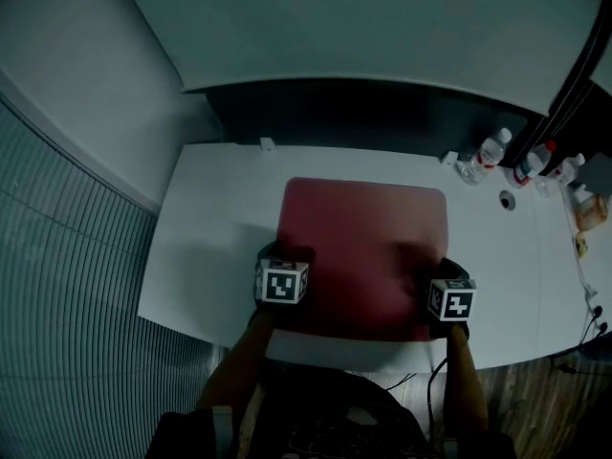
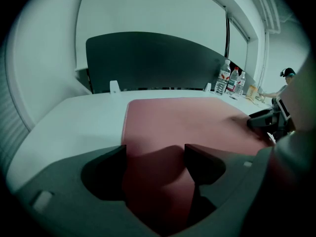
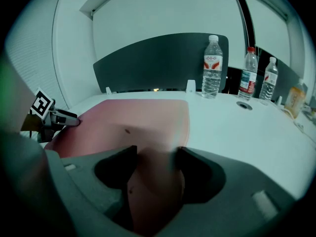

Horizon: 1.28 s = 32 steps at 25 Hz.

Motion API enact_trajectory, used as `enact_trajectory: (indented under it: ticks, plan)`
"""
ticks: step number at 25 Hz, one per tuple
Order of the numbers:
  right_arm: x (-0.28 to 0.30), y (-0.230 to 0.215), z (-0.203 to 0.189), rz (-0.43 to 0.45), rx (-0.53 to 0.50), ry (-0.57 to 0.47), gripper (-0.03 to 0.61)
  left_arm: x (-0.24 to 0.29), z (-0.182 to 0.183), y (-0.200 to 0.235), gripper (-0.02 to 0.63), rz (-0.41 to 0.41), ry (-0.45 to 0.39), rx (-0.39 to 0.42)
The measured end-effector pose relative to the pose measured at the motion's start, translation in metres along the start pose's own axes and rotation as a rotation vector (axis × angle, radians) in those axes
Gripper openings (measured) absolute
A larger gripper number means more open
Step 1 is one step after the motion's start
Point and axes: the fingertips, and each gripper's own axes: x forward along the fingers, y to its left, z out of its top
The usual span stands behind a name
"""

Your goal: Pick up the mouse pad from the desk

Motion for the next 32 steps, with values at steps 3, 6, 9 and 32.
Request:
enact_trajectory:
  ticks: [3, 6, 9, 32]
  plan:
    - [0.0, -0.001, -0.001, -0.005, -0.006, 0.002, 0.282, -0.005, 0.002, 0.009, 0.395, 0.054, -0.008, 0.012]
    - [0.001, -0.001, -0.004, 0.004, 0.003, 0.004, 0.282, -0.003, 0.002, 0.008, 0.423, 0.008, -0.001, -0.031]
    - [0.003, -0.001, -0.004, 0.007, -0.001, 0.001, 0.282, 0.0, -0.002, 0.008, 0.422, -0.014, 0.003, -0.056]
    - [0.0, 0.015, 0.0, 0.079, -0.015, 0.006, 0.114, -0.009, 0.006, -0.013, 0.154, -0.054, 0.041, 0.01]
